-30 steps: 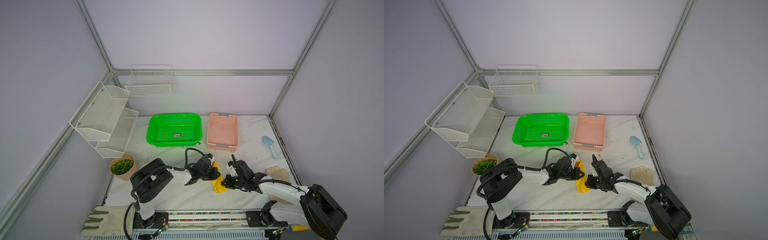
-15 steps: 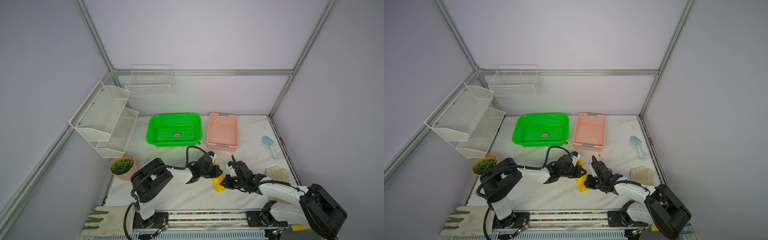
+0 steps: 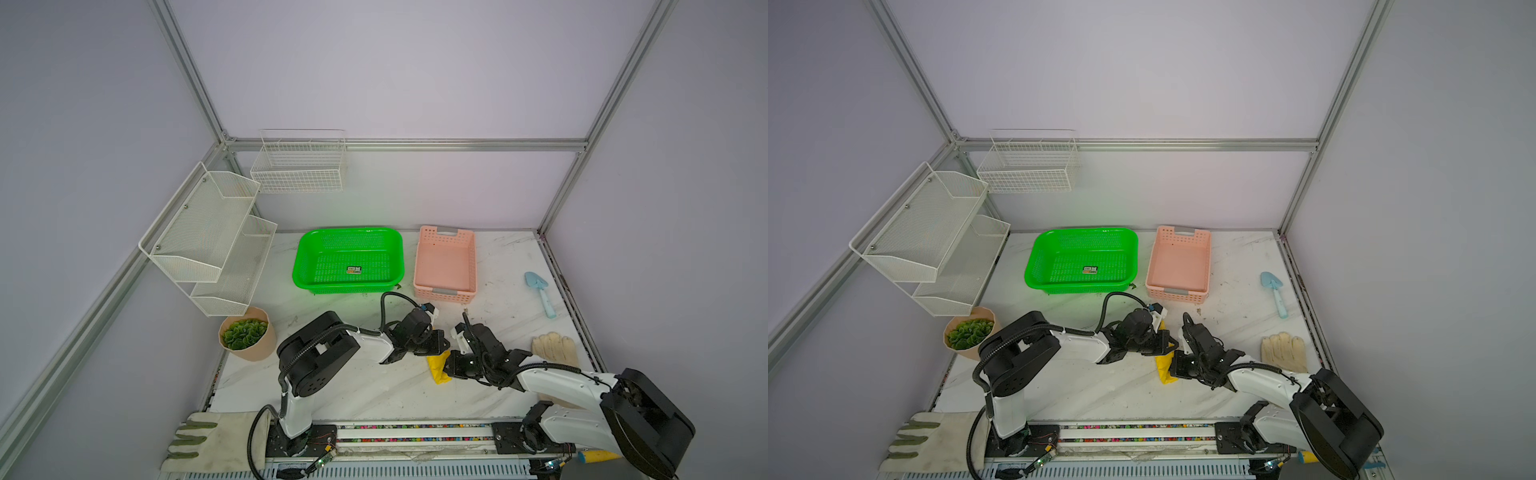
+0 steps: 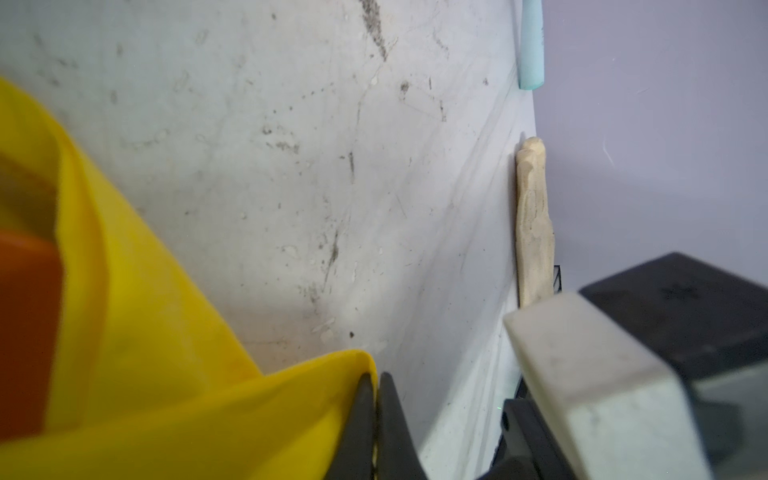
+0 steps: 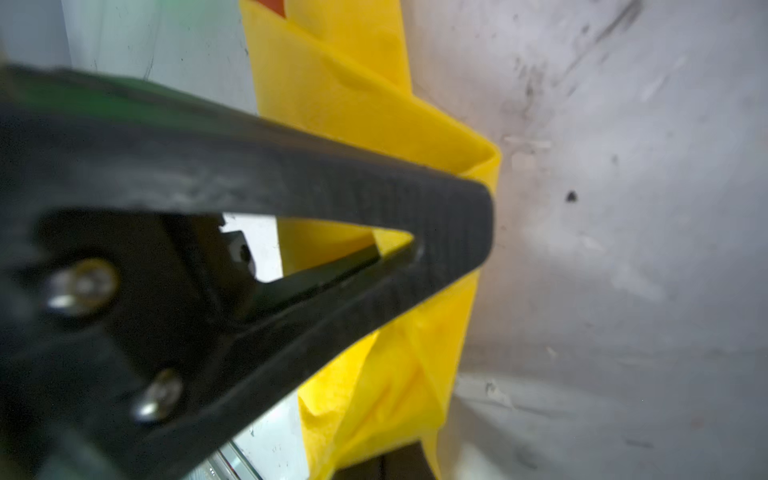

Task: Place the utensils on the paper napkin and roll it up

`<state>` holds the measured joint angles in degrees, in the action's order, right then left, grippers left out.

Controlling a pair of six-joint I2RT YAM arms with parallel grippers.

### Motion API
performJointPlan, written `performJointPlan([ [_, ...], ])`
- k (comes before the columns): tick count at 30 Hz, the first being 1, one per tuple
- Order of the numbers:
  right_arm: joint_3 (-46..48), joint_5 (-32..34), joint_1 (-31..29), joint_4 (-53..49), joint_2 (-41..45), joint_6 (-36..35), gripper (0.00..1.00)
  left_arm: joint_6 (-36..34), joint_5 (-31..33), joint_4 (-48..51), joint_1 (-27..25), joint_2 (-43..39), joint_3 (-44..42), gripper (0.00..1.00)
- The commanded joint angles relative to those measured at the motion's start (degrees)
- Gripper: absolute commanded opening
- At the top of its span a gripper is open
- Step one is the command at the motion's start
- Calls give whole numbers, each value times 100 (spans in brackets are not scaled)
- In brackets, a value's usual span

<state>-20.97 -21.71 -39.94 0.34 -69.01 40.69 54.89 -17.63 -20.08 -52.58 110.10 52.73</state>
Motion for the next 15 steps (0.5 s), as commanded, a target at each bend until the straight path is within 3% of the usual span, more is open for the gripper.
performJointPlan([
  [1,128,159,-57,-287,64,104,0,-75,-81,-167,-33,67,479,0],
  [15,40,202,-136,-401,193,135,0,-66,-118,-77,-77,490,634,0],
])
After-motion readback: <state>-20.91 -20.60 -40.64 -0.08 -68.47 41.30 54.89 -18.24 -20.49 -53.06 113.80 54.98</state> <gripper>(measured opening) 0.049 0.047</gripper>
